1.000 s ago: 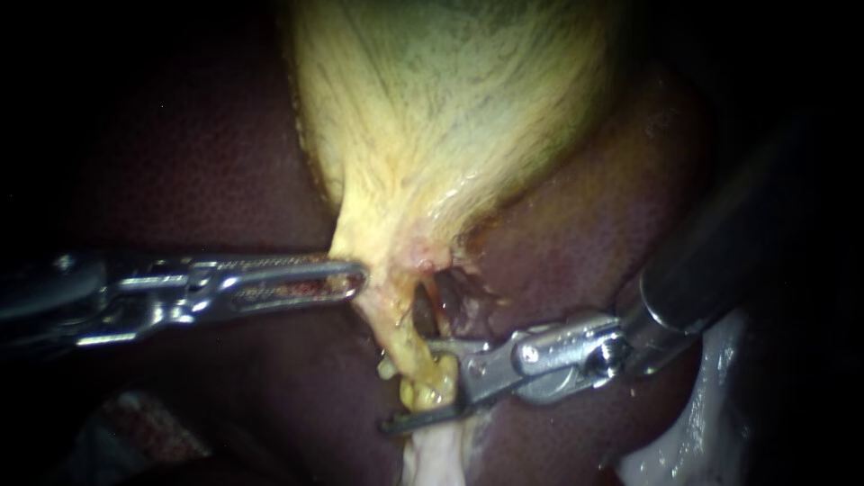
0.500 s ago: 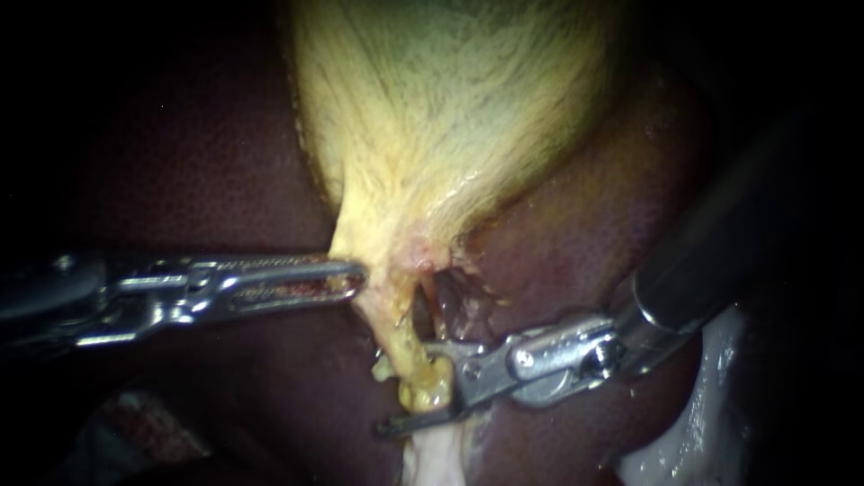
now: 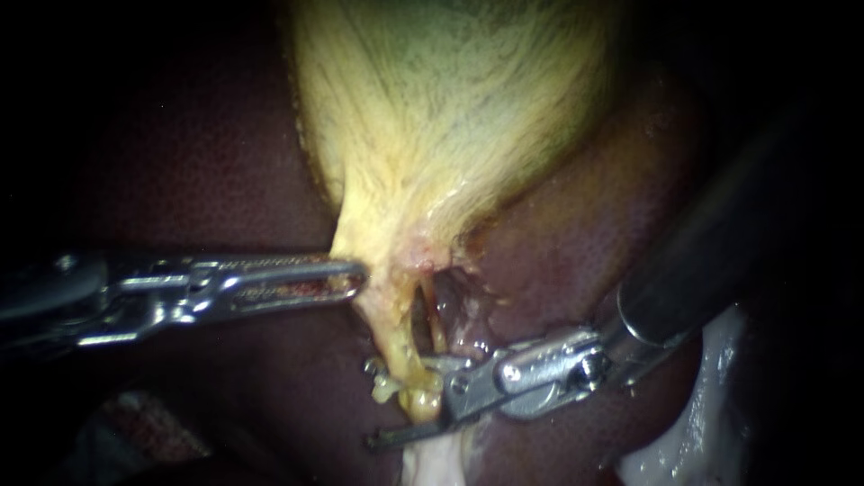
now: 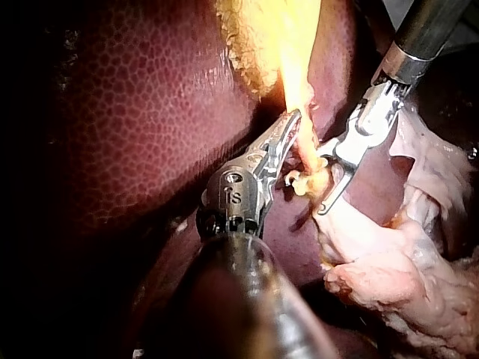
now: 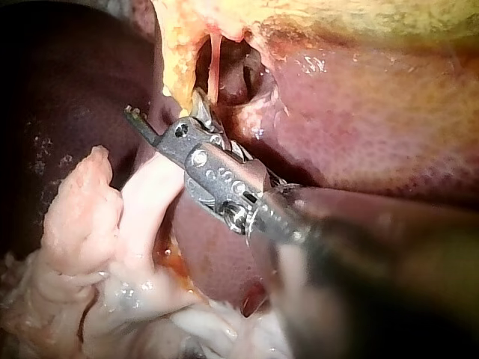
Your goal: Going back first clip left tube
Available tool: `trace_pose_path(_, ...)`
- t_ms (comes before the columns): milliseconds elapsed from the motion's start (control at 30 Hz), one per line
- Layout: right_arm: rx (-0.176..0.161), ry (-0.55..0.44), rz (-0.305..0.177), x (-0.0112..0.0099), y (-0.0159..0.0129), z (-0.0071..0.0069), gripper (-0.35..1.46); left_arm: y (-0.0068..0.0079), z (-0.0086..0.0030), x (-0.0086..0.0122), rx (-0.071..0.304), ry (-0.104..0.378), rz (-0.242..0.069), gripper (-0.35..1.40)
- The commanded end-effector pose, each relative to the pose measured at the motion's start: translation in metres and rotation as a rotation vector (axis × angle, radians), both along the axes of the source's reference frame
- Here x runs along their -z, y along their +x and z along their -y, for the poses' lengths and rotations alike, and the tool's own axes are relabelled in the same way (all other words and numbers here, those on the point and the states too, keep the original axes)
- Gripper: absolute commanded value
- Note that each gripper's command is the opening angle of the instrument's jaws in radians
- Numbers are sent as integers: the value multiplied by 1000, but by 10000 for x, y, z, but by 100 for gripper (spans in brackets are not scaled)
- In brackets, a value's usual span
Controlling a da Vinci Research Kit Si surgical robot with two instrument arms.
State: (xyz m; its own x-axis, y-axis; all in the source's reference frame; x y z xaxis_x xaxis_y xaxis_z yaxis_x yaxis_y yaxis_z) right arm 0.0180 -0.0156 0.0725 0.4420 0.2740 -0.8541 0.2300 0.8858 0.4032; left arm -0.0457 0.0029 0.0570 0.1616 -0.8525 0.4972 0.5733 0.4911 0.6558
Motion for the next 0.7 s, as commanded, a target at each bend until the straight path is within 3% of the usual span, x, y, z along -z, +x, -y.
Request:
trace_pose_path(33,2,-6,-2,2,-3,-5,60,1,0,0,-1,0,1,-35)
trace_pose_path(300,-21,-68,-7,16,-30,-28,60,2,0,0,-2,0,1,-35)
trace_pose_path(700,-57,-126,2,40,-69,-50,60,3,0,0,-2,0,1,-35)
